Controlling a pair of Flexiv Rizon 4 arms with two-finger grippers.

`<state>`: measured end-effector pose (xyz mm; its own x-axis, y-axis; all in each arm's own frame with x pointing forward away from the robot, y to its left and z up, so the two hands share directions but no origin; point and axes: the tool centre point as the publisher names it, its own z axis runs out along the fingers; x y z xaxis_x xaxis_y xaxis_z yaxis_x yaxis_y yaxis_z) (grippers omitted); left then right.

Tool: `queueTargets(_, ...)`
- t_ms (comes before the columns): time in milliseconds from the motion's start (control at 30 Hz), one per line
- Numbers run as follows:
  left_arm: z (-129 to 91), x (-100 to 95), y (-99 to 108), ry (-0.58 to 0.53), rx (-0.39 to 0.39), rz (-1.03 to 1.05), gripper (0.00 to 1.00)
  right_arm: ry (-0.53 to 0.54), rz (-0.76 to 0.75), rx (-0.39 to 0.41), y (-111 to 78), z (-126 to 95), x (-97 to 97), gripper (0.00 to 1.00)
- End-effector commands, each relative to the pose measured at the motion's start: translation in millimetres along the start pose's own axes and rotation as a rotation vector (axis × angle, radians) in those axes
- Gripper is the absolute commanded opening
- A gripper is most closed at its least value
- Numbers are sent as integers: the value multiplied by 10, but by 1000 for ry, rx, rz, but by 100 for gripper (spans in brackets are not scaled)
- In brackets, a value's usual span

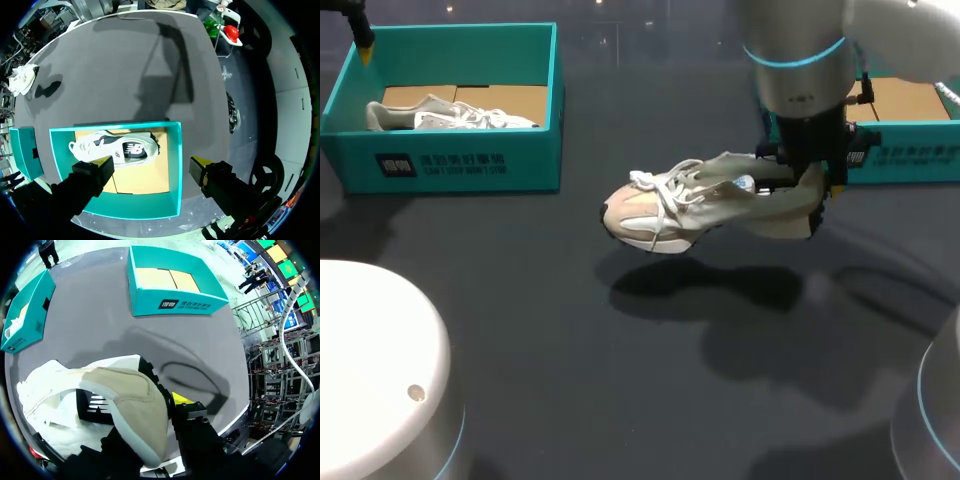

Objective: Take the shoe out of the shoebox, open the shoe tongue, remove and reinsert the insole, then place the shoe into the shoebox

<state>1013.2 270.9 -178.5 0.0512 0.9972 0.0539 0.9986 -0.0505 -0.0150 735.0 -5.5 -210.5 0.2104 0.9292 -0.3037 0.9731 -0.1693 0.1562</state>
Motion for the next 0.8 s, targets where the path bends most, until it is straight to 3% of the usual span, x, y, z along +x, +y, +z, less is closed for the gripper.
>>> queueTargets(33,-3,4,-4,1,-1,1,100,3,1,14,-88,190,168,0)
queueTargets(467,-3,4,-4,1,-1,1,100,48,-18,65,-591,608,586,0)
queueTargets(800,-3,4,-4,1,-1,1,100,60,-25,98,-802,904,758,0)
